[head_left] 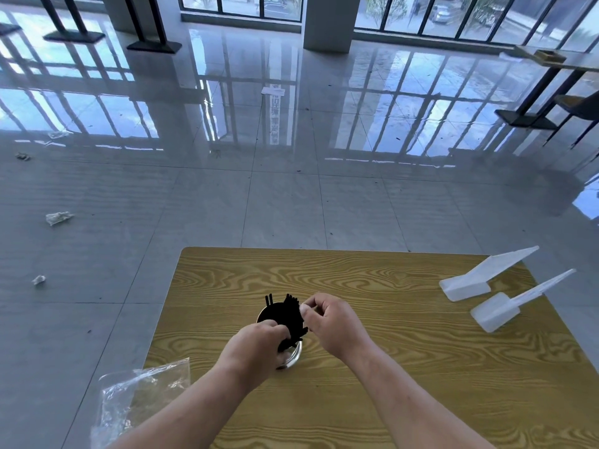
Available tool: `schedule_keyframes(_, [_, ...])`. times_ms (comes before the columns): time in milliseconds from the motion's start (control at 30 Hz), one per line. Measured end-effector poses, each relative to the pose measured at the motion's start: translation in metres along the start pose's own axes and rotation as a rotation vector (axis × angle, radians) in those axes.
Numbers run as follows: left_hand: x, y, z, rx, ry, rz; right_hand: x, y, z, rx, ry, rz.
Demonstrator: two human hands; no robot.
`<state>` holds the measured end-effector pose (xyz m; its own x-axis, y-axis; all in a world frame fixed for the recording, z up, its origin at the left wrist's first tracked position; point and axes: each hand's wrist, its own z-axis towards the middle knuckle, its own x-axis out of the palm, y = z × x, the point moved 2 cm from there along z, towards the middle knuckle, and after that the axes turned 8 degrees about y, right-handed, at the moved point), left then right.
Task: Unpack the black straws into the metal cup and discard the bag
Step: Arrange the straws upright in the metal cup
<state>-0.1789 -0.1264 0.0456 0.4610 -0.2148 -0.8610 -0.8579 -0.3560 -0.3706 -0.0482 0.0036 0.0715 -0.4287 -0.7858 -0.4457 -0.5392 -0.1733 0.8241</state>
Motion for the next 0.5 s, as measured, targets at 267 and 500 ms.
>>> schedule_keyframes(267, [-0.022,0.006,0.002,0.049,-0.101,-0.017,0.006,-0.007,-0.002,0.011,0.023,-0.046])
schedule_keyframes(500, [-0.067,0.016,0.002,0.001,-0.154,-0.098,0.006,-0.003,0.002,0.023,0.000,-0.058])
